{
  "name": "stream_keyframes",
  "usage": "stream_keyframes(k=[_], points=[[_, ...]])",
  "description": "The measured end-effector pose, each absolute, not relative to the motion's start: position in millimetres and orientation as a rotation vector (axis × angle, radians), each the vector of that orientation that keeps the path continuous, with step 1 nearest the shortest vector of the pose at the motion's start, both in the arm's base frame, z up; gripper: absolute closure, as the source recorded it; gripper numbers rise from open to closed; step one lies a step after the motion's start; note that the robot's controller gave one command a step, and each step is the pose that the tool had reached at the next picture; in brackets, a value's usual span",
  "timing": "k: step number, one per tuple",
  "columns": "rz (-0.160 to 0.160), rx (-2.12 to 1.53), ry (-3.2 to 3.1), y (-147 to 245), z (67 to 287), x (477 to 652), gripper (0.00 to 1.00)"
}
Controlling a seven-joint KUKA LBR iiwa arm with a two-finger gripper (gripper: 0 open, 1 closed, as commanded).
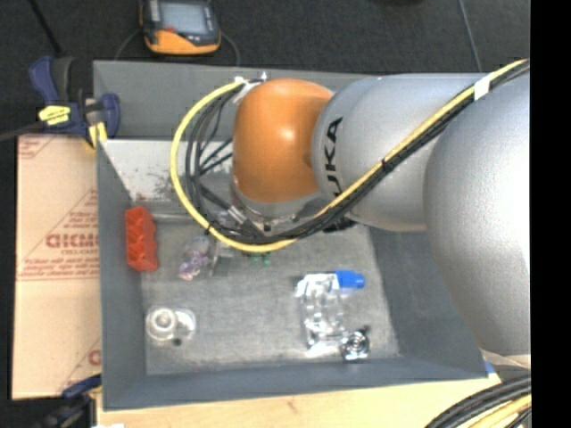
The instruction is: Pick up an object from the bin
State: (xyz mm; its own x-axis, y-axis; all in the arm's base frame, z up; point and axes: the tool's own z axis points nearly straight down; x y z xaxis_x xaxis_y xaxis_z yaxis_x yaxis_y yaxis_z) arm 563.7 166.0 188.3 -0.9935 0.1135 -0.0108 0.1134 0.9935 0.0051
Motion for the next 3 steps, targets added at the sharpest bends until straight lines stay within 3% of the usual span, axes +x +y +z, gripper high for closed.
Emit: stream_keyframes(k=[1,2,3], points=[[0.007,0.106,3.135,237.5,179.7,559.5,1.0],[0.0,0.098,3.134,228.2,164.7,586.0,1.0],[0.005,0.059,3.131,237.8,232.5,567.5,1.0]])
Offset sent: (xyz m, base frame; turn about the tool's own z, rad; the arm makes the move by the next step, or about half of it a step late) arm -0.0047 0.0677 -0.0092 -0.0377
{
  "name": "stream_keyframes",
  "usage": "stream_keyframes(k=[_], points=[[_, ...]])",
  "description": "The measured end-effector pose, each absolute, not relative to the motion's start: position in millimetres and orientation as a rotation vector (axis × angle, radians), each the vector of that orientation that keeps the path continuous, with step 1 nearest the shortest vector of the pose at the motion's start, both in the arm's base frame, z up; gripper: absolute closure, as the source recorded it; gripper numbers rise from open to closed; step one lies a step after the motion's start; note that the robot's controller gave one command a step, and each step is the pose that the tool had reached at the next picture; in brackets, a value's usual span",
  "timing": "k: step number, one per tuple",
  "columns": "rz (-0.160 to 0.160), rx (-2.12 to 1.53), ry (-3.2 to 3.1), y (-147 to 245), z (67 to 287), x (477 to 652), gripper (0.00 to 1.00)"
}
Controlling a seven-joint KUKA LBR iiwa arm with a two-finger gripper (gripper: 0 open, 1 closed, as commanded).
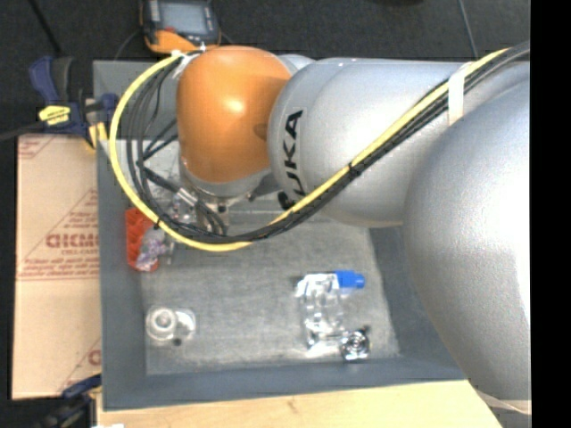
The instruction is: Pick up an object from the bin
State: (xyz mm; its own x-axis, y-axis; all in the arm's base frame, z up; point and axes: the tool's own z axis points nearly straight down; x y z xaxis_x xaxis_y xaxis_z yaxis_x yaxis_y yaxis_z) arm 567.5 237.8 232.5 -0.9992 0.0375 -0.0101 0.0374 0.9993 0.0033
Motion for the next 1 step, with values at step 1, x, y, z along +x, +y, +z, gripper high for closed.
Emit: stream_keyframes(k=[1], points=[[-0.002,-0.653,3.07,175.4,234.2,542.8,1.0]])
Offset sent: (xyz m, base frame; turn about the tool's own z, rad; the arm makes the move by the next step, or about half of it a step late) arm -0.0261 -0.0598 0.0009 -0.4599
